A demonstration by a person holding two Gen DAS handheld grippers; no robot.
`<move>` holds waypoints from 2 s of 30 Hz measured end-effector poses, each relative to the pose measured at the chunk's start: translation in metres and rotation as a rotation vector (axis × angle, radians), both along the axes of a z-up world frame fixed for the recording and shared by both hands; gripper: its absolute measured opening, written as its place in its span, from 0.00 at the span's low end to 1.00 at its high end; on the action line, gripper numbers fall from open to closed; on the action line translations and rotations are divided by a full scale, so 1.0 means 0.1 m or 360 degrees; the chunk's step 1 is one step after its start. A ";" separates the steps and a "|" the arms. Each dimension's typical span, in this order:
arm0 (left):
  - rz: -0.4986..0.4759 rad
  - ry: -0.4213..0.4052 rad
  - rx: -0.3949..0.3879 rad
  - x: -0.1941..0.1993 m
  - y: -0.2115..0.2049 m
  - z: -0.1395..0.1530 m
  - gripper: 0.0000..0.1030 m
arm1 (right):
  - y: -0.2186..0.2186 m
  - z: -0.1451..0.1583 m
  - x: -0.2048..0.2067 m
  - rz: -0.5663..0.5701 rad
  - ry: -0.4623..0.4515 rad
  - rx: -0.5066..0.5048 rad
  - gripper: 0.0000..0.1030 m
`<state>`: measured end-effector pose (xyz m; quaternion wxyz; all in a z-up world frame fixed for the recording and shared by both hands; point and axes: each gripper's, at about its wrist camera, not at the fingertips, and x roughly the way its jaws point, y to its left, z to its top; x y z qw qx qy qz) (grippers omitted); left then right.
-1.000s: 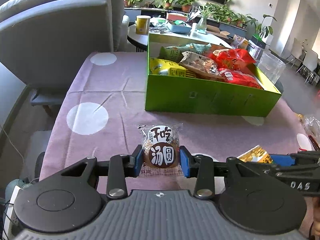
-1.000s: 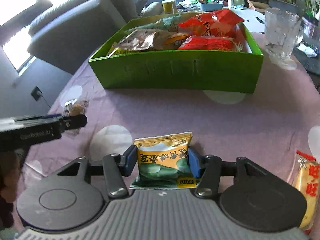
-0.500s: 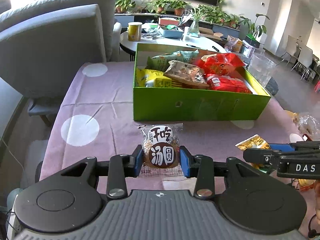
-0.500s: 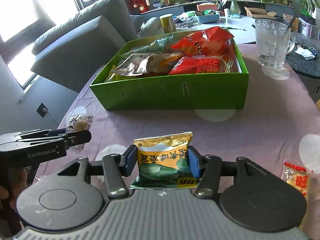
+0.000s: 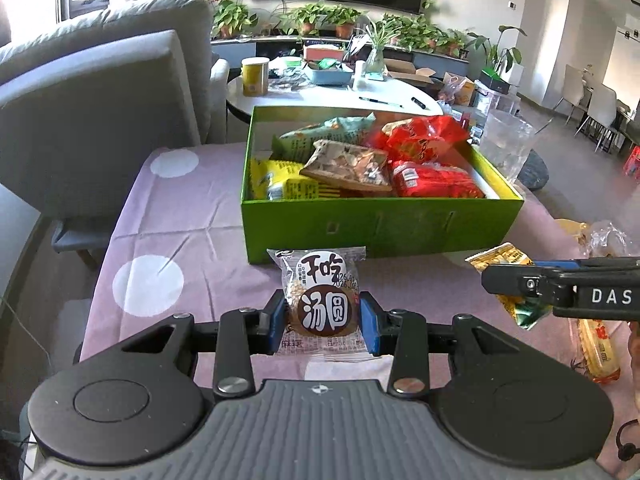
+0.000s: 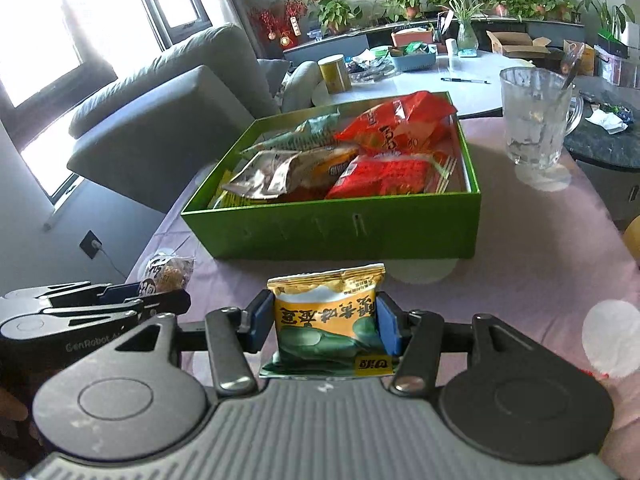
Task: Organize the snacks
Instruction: 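Carry the round packet and yellow-green packet over the green box with both grippers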
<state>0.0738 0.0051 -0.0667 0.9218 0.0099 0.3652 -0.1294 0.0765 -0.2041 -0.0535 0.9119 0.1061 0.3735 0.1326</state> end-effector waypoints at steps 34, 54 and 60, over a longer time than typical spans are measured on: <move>-0.0023 -0.0058 -0.0002 1.18 -0.25 0.45 0.34 | -0.29 0.13 0.35 -0.0089 -0.0075 0.0080 0.75; 0.0064 0.0090 0.0061 2.35 -0.28 0.14 0.35 | -0.23 0.24 0.92 -0.0057 -0.0182 0.0108 0.75; 0.0056 0.0049 0.0119 2.29 -0.30 0.11 0.58 | -0.15 0.15 1.10 -0.0060 -0.0124 0.0124 0.75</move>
